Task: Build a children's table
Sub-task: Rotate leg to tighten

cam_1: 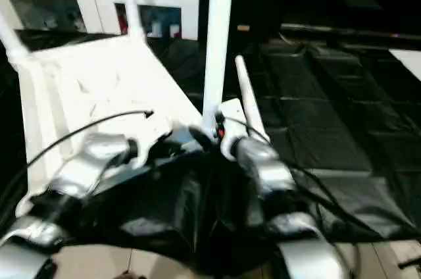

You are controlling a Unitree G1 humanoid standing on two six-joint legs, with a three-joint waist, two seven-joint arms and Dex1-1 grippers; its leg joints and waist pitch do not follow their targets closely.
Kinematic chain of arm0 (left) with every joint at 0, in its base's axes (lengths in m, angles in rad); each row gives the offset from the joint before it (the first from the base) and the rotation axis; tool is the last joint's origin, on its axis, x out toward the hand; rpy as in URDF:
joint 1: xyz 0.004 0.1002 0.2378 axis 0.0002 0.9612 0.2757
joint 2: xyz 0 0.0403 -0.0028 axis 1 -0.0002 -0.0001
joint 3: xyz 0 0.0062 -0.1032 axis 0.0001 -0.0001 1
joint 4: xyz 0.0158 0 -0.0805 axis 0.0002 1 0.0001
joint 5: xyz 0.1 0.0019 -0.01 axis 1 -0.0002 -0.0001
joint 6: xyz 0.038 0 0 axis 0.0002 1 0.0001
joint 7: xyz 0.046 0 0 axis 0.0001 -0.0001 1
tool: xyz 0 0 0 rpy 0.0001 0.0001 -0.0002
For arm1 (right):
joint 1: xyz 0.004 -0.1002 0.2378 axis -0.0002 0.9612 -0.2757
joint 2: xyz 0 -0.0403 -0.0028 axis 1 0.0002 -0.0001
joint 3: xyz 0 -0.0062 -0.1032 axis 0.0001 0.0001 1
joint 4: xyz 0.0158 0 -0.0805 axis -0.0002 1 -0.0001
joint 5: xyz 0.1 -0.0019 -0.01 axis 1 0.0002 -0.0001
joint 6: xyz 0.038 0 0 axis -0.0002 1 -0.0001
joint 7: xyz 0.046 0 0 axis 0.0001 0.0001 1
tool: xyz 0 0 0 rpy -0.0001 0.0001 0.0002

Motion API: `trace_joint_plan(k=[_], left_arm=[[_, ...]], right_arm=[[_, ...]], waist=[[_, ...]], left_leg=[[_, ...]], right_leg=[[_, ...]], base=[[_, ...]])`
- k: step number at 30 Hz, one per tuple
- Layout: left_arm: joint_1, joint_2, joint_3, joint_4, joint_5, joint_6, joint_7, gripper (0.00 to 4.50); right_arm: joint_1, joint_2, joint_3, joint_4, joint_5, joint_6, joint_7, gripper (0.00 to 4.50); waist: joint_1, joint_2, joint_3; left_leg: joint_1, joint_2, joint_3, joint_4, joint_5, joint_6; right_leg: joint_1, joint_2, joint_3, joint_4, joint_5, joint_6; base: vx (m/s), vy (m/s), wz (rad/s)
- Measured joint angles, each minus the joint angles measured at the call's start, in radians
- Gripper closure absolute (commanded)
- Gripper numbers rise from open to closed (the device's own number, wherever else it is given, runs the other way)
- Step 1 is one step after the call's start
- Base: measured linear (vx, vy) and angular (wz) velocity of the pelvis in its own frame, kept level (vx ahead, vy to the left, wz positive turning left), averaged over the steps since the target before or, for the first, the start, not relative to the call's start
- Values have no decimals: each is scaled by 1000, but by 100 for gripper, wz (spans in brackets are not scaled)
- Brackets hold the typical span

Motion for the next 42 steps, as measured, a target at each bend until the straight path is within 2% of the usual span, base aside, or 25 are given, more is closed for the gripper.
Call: trace_joint_plan(k=[5,8,11,13,15,16,18,25,31,34,38,42], left_arm=[[19,51,-5,-30,-35,-28,-98,450],[29,84,-12,-50,-44,-44,-154,450],[33,109,-18,-63,-55,-45,-198,450],[34,122,-19,-69,-59,-46,-220,450],[43,135,-21,-81,-68,-46,-241,450],[51,140,-21,-90,-76,-46,-253,450],[54,144,-23,-91,-79,-46,-263,450],[55,151,-28,-97,-79,-44,-277,450],[54,142,-28,-91,-75,-44,-254,450],[31,98,-11,-43,-44,-44,-160,450],[-1,34,3,3,-24,-6,-35,450],[-29,-22,11,34,0,35,61,450]], right_arm=[[30,-78,59,-73,4,6,180,51],[41,-128,99,-110,3,8,283,51],[53,-150,113,-139,6,12,343,51],[55,-162,115,-150,8,22,370,76],[57,-173,120,-162,13,30,395,76],[62,-179,123,-172,16,31,410,101],[66,-183,126,-177,18,36,425,113],[74,-185,133,-188,29,51,440,161],[91,-167,128,-200,25,53,402,171],[64,-106,86,-134,4,39,241,173],[13,-18,12,-26,5,28,23,173],[-17,41,-39,29,6,21,-135,173]], waist=[[24,-1,0],[37,-1,0],[52,-1,0],[57,-1,0],[58,-1,0],[60,-1,0],[61,-1,0],[60,-2,-1],[60,-2,-1],[52,-3,-1],[22,-5,-1],[11,-5,-1]], left_leg=[[-3,-2,5,-1,-3,-1],[-2,2,5,-8,-2,-2],[-1,3,5,-11,-2,-2],[-2,2,6,-10,-2,-3],[-2,2,6,-10,-3,-4],[-2,1,7,-9,-3,-4],[-2,2,9,-8,-2,-4],[-1,1,11,-5,-2,-4],[-1,1,11,-5,-2,-4],[0,2,11,-1,-2,-4],[1,2,10,2,-2,-4],[0,1,10,4,-2,-4]], right_leg=[[-13,0,12,22,9,-4],[-14,3,12,27,8,-4],[-15,4,11,29,5,-5],[-15,4,12,28,5,-5],[-14,3,13,28,5,-5],[-14,3,14,28,5,-5],[-13,3,16,29,5,-5],[-13,3,20,29,2,0],[-13,3,23,35,1,1],[-13,3,23,38,0,3],[-13,3,23,37,0,3],[-13,3,22,36,0,3]], base=[[0,0,0],[0,0,0],[0,0,0],[0,0,0],[0,0,0],[0,0,0],[0,0,0],[0,0,0],[0,0,0],[0,0,0],[0,0,0],[0,0,0]])
